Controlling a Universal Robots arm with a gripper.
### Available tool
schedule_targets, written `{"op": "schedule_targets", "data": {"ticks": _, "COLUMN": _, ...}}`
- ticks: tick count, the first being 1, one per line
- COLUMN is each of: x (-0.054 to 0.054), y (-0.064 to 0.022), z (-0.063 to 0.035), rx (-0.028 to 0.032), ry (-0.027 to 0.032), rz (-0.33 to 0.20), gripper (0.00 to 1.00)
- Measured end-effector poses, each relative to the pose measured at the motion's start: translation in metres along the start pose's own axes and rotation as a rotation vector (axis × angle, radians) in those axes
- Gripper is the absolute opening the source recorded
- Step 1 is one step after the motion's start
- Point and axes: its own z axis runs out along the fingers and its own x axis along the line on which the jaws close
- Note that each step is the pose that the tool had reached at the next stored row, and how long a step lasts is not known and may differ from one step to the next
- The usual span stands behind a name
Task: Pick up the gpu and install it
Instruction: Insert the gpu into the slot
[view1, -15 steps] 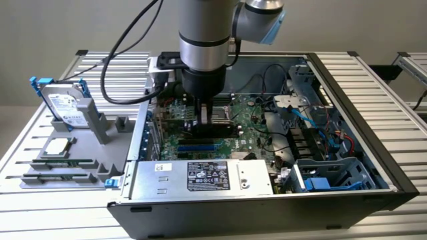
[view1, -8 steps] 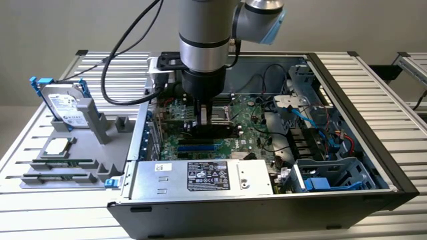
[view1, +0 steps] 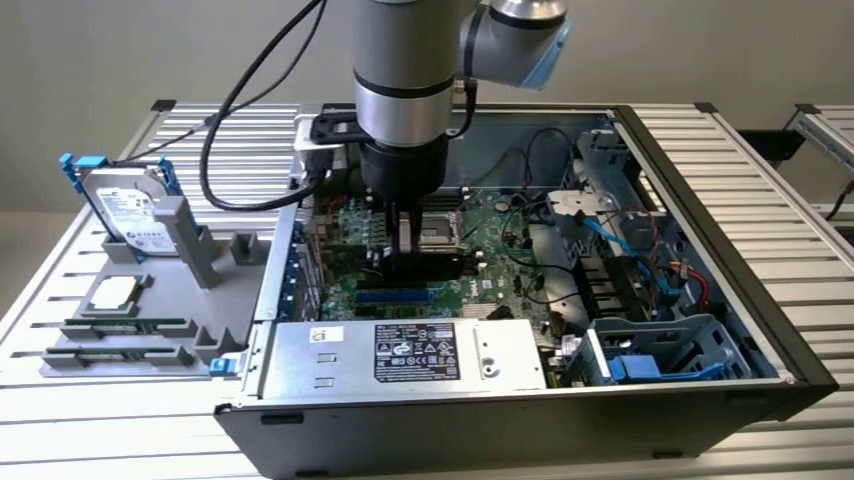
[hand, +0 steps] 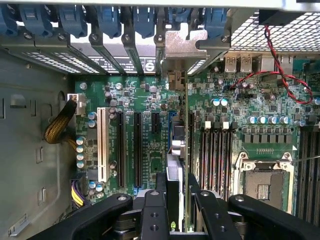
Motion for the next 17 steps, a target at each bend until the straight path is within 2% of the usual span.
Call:
{"op": "schedule_targets", "data": {"ticks": 1, "x": 0.0000, "y": 0.0009, "z": 0.0003, "rx": 0.0069, "ry": 0.0007, "rz": 0.000, "gripper": 0.27}}
{"op": "schedule_targets", "data": {"ticks": 3, "x": -0.0001, "y": 0.0026, "z": 0.0006, "rx": 0.0153, "ry": 0.0020, "rz": 0.000, "gripper": 0.27}}
{"op": "schedule_targets", "data": {"ticks": 12, "x": -0.0001, "y": 0.0044, "z": 0.0054, "rx": 0.0162, "ry": 0.0095, "rz": -0.001, "gripper": 0.27}}
{"op": "schedule_targets", "data": {"ticks": 17, "x": 0.0000, "y": 0.0047, "z": 0.0074, "rx": 0.0162, "ry": 0.0116, "rz": -0.001, "gripper": 0.27}}
